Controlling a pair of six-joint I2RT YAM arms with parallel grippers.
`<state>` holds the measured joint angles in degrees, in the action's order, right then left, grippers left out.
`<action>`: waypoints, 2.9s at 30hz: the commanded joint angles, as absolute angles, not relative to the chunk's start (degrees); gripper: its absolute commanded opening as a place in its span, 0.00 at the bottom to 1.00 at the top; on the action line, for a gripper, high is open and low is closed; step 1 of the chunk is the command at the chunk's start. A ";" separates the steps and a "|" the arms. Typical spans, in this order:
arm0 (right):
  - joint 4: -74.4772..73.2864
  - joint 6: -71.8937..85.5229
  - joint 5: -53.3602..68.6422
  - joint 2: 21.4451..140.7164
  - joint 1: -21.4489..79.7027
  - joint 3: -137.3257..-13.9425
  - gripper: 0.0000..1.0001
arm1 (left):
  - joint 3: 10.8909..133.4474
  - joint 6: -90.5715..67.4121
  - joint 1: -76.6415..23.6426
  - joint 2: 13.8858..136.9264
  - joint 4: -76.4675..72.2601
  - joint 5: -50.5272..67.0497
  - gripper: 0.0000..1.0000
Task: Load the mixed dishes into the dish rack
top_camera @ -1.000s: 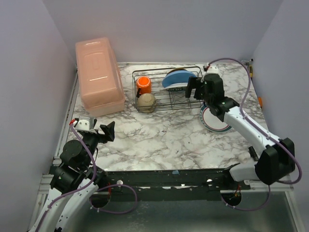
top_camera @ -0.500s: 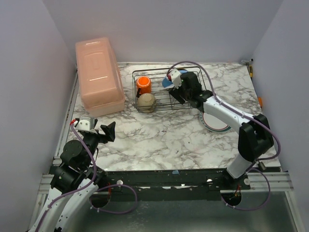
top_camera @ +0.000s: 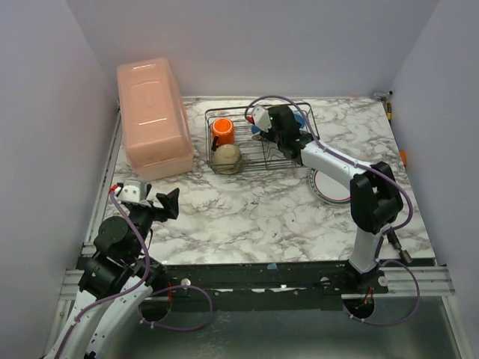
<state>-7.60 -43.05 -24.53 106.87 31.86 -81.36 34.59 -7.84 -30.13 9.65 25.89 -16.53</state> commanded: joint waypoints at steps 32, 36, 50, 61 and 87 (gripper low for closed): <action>-2.31 -33.51 -34.89 107.88 28.19 -87.06 0.31 | 33.44 -7.65 -30.99 3.43 24.46 -15.64 0.84; -2.64 -31.36 -36.72 107.08 27.50 -85.82 0.56 | 33.36 -7.65 -31.68 1.87 24.58 -16.58 0.84; -3.81 -10.89 -28.20 83.88 27.59 -65.00 1.00 | 32.82 -7.47 -33.83 0.28 24.01 -17.71 0.84; -3.72 17.18 -42.05 63.34 19.91 -44.97 1.00 | 32.77 -7.39 -34.00 1.87 24.09 -18.02 0.84; 6.39 40.33 24.37 71.65 -26.92 -24.65 0.89 | 32.87 -7.08 -34.28 5.96 24.46 -18.37 0.84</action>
